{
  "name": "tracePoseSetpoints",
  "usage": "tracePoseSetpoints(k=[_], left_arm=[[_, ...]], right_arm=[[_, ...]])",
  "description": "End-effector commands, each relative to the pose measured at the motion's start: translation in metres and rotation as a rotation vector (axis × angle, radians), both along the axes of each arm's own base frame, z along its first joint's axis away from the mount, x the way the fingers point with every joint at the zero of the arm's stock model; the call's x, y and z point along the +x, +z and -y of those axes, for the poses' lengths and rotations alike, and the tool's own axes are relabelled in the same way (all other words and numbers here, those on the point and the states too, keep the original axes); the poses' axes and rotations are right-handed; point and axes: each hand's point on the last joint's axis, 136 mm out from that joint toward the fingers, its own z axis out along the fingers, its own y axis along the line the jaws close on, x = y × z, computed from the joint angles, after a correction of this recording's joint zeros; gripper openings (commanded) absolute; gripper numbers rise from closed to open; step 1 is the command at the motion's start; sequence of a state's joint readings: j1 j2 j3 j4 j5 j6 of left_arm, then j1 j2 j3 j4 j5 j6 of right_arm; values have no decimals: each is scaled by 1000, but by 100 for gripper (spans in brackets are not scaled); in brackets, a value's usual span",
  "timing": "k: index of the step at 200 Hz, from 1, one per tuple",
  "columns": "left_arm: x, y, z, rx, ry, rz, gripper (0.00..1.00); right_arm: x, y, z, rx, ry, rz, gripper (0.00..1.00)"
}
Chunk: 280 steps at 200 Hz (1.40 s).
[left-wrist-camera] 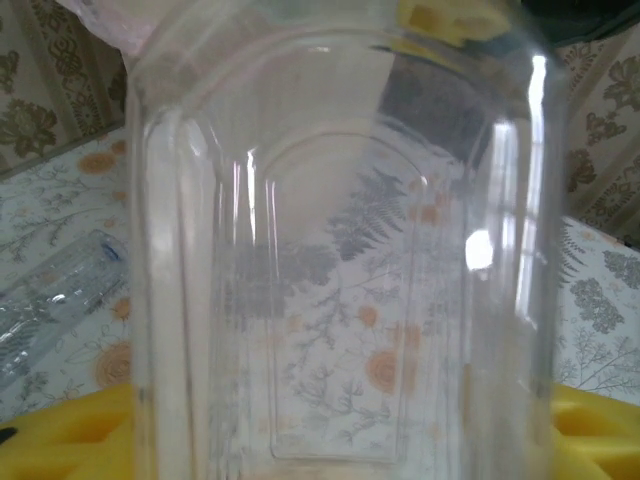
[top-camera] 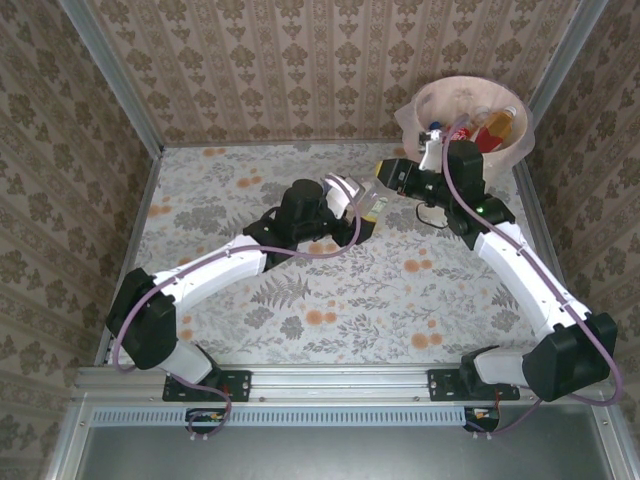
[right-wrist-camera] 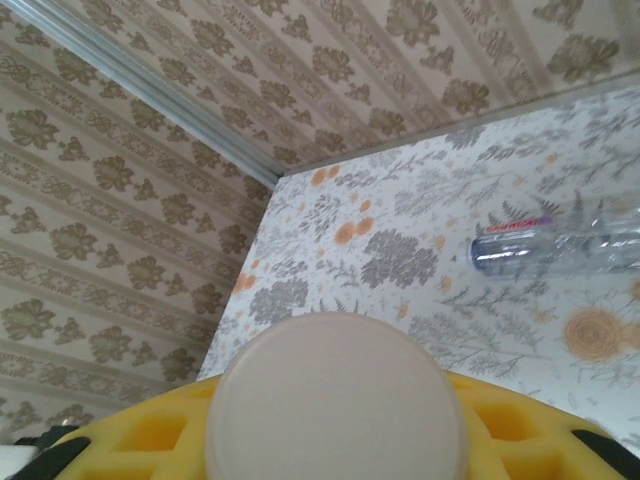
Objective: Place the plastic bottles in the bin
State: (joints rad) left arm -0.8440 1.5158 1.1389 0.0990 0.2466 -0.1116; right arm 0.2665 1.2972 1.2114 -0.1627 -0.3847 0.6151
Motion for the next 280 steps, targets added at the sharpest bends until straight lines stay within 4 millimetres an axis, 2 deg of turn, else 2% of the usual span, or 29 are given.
tracePoseSetpoints(k=[1, 28, 56, 75, 115, 118, 122, 140, 172, 203, 226, 257, 280], left_arm=[[5, 31, -4, -54, 37, 59, 81], [6, 52, -21, -149, 77, 83, 94], [13, 67, -46, -229, 155, 91, 100], [18, 69, -64, -249, 223, 102, 100], [29, 60, -97, -247, 371, 100, 100], [30, 60, -99, -246, 380, 100, 100], [31, 59, -101, -245, 390, 97, 100], [34, 54, -109, -238, 430, 86, 100], [38, 48, -118, -230, 474, 70, 100], [42, 41, -129, -223, 525, 60, 100], [47, 37, -134, -226, 552, 45, 100], [49, 32, -137, -230, 569, 31, 100], [49, 30, -141, -224, 587, 30, 100]], right_arm=[[7, 19, 16, -95, -58, 66, 25], [15, 49, 32, -134, -108, 139, 24], [25, 81, 50, -166, -168, 218, 25], [31, 103, 65, -178, -206, 265, 25], [36, 148, 99, -232, -298, 346, 25], [45, 141, 102, -242, -307, 327, 25], [47, 142, 107, -252, -322, 326, 25], [54, 153, 127, -308, -395, 347, 26], [68, 156, 160, -385, -494, 331, 26], [84, 150, 186, -465, -557, 298, 26], [100, 133, 205, -521, -599, 223, 26], [123, 108, 208, -529, -572, 138, 27], [135, 92, 194, -513, -478, 83, 30]])
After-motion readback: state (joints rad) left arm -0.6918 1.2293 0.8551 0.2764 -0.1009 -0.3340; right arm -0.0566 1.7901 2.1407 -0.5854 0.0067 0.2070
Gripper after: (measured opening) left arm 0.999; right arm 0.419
